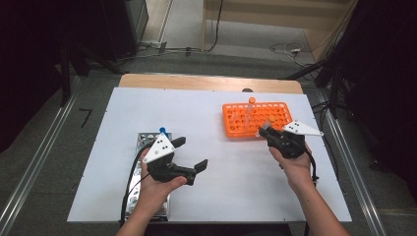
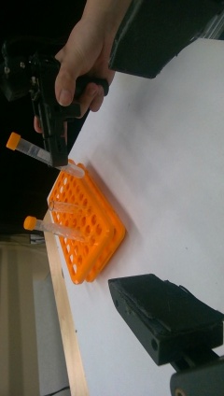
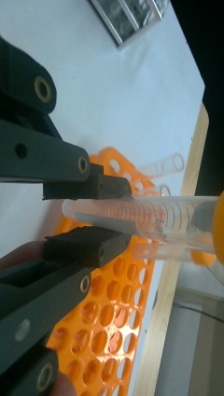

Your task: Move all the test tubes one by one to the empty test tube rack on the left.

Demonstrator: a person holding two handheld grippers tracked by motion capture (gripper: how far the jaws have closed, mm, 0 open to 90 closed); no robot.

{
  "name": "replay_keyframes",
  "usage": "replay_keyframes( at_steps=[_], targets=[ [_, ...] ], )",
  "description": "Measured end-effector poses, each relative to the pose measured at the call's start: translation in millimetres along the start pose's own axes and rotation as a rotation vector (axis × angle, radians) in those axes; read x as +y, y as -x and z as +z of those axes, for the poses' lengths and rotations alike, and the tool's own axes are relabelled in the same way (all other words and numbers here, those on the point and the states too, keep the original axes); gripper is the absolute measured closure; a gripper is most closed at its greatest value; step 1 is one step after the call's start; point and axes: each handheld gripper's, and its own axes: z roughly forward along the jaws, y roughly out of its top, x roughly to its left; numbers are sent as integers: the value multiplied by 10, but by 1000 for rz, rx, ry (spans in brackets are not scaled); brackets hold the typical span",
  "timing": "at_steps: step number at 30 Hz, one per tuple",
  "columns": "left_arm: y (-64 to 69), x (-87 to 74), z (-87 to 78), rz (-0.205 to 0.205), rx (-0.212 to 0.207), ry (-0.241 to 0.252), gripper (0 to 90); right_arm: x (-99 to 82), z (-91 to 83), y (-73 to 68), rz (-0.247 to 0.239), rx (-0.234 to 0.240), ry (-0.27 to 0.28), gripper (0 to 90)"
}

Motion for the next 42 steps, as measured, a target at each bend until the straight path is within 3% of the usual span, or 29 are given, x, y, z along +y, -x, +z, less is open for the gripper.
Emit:
replay_keyframes(
  at_steps=[7, 17, 29, 35, 42],
  targets=[
    [47, 13, 55, 5, -10, -5, 0, -58, -142, -172, -29, 39, 3, 729],
    [124, 116, 130, 18, -16, -3, 2, -102, -253, -397, -30, 90, -30, 728],
    [129, 27, 189, 25, -12, -37, 42, -187, -161, -749, -87, 183, -58, 728],
    [125, -8, 178, 28, -36, -39, 146, -186, -149, -938, -128, 235, -63, 728],
    [180, -19, 178, 56, -85, -43, 365, -170, -136, -1123, -158, 286, -72, 729]
  ],
)
